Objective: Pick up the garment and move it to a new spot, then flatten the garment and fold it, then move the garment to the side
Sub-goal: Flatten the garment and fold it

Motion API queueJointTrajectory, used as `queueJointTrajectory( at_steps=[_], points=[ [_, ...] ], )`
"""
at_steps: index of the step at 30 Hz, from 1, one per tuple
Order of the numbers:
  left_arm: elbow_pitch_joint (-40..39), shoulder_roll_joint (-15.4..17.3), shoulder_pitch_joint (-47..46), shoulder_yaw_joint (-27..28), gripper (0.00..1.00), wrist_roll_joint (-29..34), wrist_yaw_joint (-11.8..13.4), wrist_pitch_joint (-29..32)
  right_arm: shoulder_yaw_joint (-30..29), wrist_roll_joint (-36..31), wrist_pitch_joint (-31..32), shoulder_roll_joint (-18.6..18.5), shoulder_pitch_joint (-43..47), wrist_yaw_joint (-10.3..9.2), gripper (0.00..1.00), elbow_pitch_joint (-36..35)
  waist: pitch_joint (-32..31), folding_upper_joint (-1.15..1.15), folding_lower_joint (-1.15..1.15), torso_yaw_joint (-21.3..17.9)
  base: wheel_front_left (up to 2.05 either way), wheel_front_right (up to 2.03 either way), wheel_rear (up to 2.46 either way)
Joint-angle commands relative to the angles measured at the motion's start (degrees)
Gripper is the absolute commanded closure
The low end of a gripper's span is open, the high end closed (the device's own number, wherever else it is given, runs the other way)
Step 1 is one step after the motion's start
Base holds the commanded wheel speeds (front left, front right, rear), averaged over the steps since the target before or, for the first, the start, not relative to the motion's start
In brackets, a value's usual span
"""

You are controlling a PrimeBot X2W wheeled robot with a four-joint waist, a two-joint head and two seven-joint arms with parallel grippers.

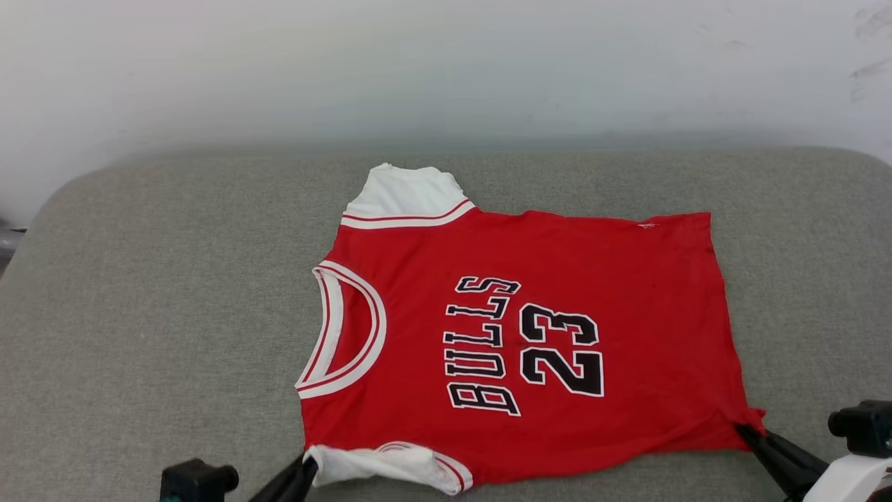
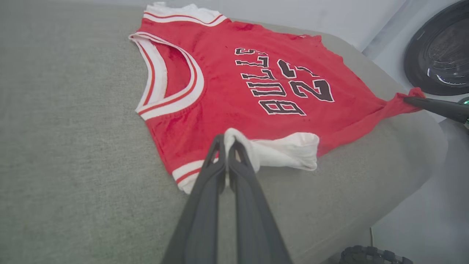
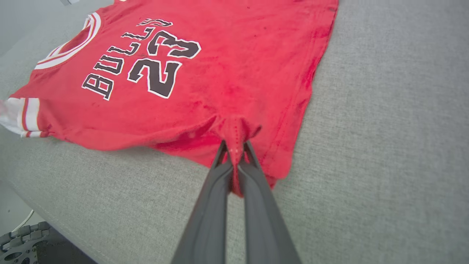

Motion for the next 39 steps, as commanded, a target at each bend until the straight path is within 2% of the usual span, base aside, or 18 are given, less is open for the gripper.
queueJointTrajectory(
  at_steps=[1,12,19,29,39],
  points=[
    [0.0,0.5,-1.7,0.4,1.0,0.7,-0.3,-0.3,-0.4,-0.3,0.2,0.4,-1.1,-0.09,1.0,-0.5,0.3,-0.01,0.0,-0.2,0.0,0.0,0.0],
    [3.4,3.0,-19.4,2.2,1.0,3.8,-2.3,0.6,-3.2,-1.5,2.8,1.7,-6.0,-0.09,1.0,-2.6,6.2,-0.01,0.0,-2.5,0.0,0.0,0.0],
    [10.4,3.8,-30.9,0.2,1.0,3.4,-3.4,1.9,-3.0,-1.9,4.4,2.9,-11.3,-0.09,1.0,-1.5,11.8,-0.01,0.0,-4.1,0.0,0.0,0.0],
    [24.2,3.1,-40.2,-8.6,1.0,0.4,-3.6,0.3,0.3,-3.9,5.4,5.0,-19.9,-0.09,1.0,4.4,16.8,-0.01,0.0,-5.3,0.0,0.0,0.0],
    [32.5,2.4,-43.7,-17.3,1.0,-3.4,-3.6,-3.6,3.9,-3.4,4.5,6.7,-23.6,-0.09,1.0,9.6,16.8,-0.01,0.0,-4.7,0.0,0.0,0.0]
  ],
)
